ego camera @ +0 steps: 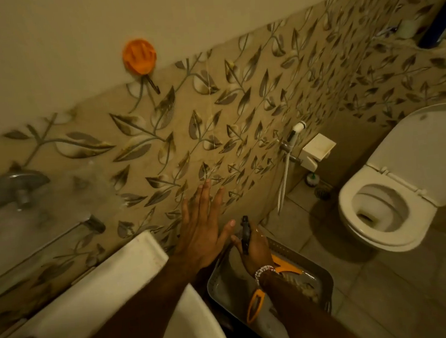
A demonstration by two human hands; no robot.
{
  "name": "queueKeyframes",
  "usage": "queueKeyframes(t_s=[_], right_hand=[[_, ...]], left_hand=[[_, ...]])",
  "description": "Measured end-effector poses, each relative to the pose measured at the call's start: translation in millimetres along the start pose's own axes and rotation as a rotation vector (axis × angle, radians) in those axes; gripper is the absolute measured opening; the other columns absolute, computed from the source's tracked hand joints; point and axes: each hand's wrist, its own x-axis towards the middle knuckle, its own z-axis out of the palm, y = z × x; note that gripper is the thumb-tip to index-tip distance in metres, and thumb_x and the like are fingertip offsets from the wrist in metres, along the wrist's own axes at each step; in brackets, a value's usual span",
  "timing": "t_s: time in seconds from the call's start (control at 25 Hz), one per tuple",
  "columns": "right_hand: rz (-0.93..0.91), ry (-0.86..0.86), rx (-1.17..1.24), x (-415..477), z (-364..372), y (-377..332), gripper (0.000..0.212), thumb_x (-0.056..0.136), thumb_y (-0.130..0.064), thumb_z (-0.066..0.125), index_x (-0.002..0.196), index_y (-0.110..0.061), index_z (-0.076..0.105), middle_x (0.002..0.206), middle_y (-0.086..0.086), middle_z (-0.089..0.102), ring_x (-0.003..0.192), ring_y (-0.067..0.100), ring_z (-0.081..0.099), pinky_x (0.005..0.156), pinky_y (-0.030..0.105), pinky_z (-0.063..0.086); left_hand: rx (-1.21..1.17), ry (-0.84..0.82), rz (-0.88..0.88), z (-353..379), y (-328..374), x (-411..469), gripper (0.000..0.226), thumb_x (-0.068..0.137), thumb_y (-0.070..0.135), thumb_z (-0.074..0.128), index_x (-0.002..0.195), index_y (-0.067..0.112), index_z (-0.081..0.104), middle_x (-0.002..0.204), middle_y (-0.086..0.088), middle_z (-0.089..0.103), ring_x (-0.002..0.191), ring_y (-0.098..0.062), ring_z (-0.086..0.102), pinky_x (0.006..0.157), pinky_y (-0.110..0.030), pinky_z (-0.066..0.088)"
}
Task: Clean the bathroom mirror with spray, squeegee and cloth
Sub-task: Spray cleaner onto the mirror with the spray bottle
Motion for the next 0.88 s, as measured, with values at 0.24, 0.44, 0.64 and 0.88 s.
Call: queueKeyframes(t_s=[0.24,0.44,0.64,0.88], right_hand=[[-0.151,0.056,0.176,15,-78,-106,0.057,0.093,-0.043,0.06,0.14,-0.016,0.045,0.121,0.003,0.062,0.109,0.027,0.063,0.087,0.04,0.053],[-0.375,0.176,0.262,20,-154,-217,0.038,0.095,-0.04,0.057,0.127,-0.019,0.057,0.094,-0.013,0.063,0.083,0.011,0.064,0.063,0.019,0.047],[-0.618,0.312,0.346,-3,-211,-345,0.032,0.091,-0.059,0.052,0.096,-0.028,0.057,0.068,-0.009,0.058,0.057,0.004,0.055,0.05,0.018,0.036],[-0.835,0.391,0.457,-51,-241,-481,0.033,0.093,-0.049,0.056,0.084,-0.018,0.059,0.067,0.0,0.06,0.06,0.013,0.056,0.055,0.028,0.039]], left_hand=[[0.013,0.231,0.012,-95,43,24,0.078,0.102,0.064,0.025,0.162,0.039,-0.018,0.172,0.003,-0.027,0.158,-0.014,-0.023,0.126,-0.052,-0.009],[-0.009,0.371,0.059,-200,71,35,0.074,0.103,0.064,0.026,0.162,0.041,-0.013,0.171,0.008,-0.027,0.158,-0.012,-0.022,0.128,-0.047,-0.009],[0.075,0.566,0.087,-312,74,19,0.075,0.106,0.053,0.041,0.167,0.031,0.002,0.173,0.004,-0.022,0.16,-0.014,-0.019,0.129,-0.041,-0.01],[0.233,0.768,0.097,-434,52,-31,0.075,0.106,0.052,0.042,0.167,0.028,0.005,0.175,0.001,-0.016,0.161,-0.016,-0.014,0.129,-0.038,-0.01]])
